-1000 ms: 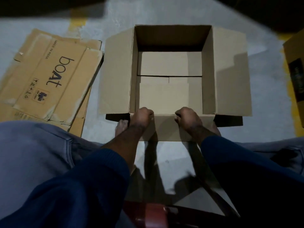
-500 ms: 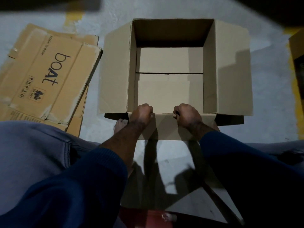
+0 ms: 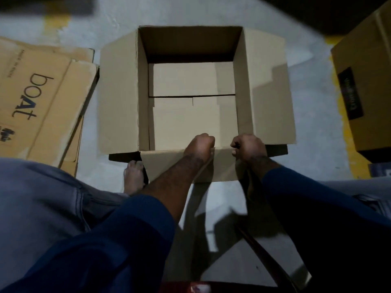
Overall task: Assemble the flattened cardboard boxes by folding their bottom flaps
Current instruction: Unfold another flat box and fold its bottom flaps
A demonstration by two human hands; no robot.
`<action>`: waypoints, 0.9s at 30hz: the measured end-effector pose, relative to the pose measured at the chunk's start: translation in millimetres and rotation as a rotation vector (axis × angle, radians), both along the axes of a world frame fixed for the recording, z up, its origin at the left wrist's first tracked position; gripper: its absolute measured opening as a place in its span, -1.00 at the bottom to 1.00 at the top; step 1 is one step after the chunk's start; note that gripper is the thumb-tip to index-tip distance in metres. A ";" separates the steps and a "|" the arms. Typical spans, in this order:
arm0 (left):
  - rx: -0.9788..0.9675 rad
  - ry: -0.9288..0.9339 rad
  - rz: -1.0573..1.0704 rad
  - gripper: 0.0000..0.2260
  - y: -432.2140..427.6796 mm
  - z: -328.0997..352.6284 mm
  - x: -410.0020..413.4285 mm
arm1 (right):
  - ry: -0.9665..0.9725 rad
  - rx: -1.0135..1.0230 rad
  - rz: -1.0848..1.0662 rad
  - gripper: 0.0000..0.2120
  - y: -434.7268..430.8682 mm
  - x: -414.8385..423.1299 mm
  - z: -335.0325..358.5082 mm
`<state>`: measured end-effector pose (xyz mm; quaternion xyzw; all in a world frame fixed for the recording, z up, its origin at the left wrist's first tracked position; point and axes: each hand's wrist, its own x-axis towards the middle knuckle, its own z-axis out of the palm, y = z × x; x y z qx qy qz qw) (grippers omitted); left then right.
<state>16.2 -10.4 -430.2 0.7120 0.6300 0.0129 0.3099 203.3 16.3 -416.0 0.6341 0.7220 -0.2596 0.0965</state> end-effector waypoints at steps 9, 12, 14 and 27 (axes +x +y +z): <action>-0.091 -0.007 0.187 -0.91 5.5 5.7 8.2 | 0.024 -0.089 -0.015 -0.86 15.9 0.3 -4.4; -0.044 -0.033 0.196 -0.92 2.2 4.2 8.4 | 0.019 -0.090 -0.018 -0.84 17.0 1.1 -4.0; -0.004 -0.058 0.164 -0.93 -3.3 2.5 5.3 | -0.012 -0.090 0.014 -0.83 16.0 -1.9 -2.8; -0.066 0.163 0.331 -0.91 -56.5 2.2 -145.6 | 0.294 -0.108 0.119 -0.80 -20.3 -131.6 -17.0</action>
